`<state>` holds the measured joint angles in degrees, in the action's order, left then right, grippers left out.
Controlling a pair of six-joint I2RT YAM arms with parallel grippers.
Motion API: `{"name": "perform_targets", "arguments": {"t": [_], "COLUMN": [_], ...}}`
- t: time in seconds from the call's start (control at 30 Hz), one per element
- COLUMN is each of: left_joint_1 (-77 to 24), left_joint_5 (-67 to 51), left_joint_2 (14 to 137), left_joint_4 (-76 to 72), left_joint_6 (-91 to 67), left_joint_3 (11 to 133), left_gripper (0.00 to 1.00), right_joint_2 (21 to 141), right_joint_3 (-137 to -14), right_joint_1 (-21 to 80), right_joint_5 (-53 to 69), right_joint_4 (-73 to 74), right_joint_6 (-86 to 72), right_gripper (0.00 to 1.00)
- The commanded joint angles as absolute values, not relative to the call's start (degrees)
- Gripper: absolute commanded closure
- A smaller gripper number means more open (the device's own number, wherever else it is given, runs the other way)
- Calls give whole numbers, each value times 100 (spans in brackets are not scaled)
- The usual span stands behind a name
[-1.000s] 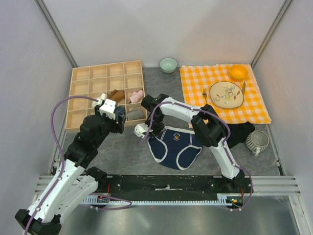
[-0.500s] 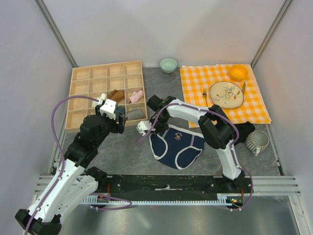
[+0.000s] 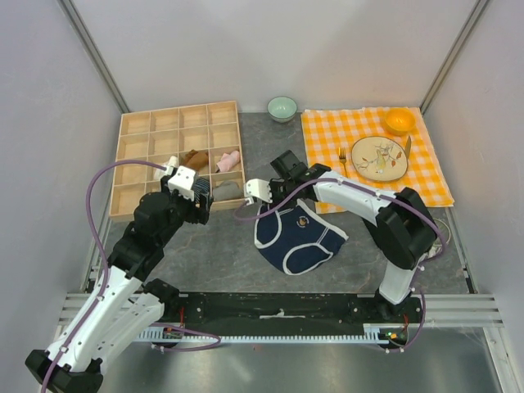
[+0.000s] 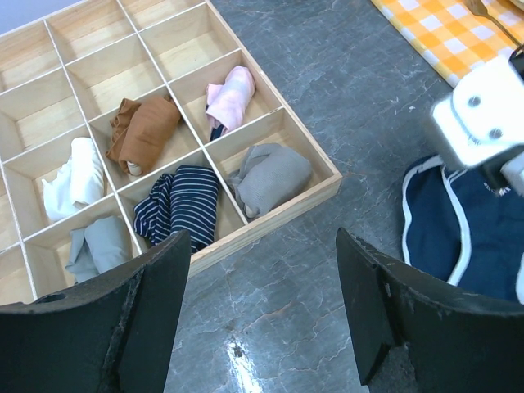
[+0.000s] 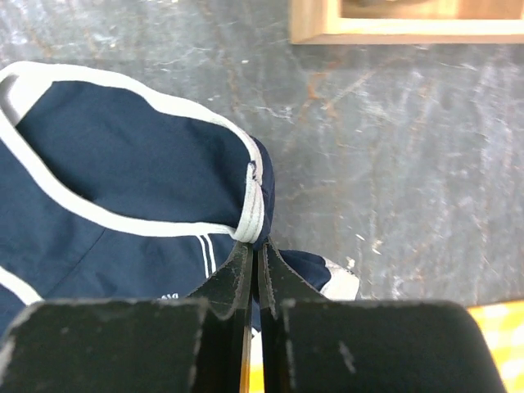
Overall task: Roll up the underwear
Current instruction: Fold the underwear at the center of the board.
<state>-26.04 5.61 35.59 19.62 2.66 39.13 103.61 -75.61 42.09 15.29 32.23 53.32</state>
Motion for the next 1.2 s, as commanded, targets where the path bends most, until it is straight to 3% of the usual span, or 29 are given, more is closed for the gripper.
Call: {"name": "perform_targets", "arguments": {"t": [0.0,0.63,1.17], "left_joint_1": [-2575,-2575,-2575], "left_joint_5": [492,369,317], "left_joint_2": [3560,3639,3735], "left_joint_4": [1767,1775,1784], "left_joint_6": [439,431,422], "left_joint_3": [3911,3920,3920], "left_gripper": [22,22,22], "right_joint_2": [9923,8026,7515], "right_joint_3": [-7471,-5372,-4693], "right_joint_1": [4061,3815,3375], "right_joint_5": [1512,2030,2311], "right_joint_4": [2821,2716,2944], "right_joint_6": [5019,5554,6609], "right_gripper": [94,91,90]}}
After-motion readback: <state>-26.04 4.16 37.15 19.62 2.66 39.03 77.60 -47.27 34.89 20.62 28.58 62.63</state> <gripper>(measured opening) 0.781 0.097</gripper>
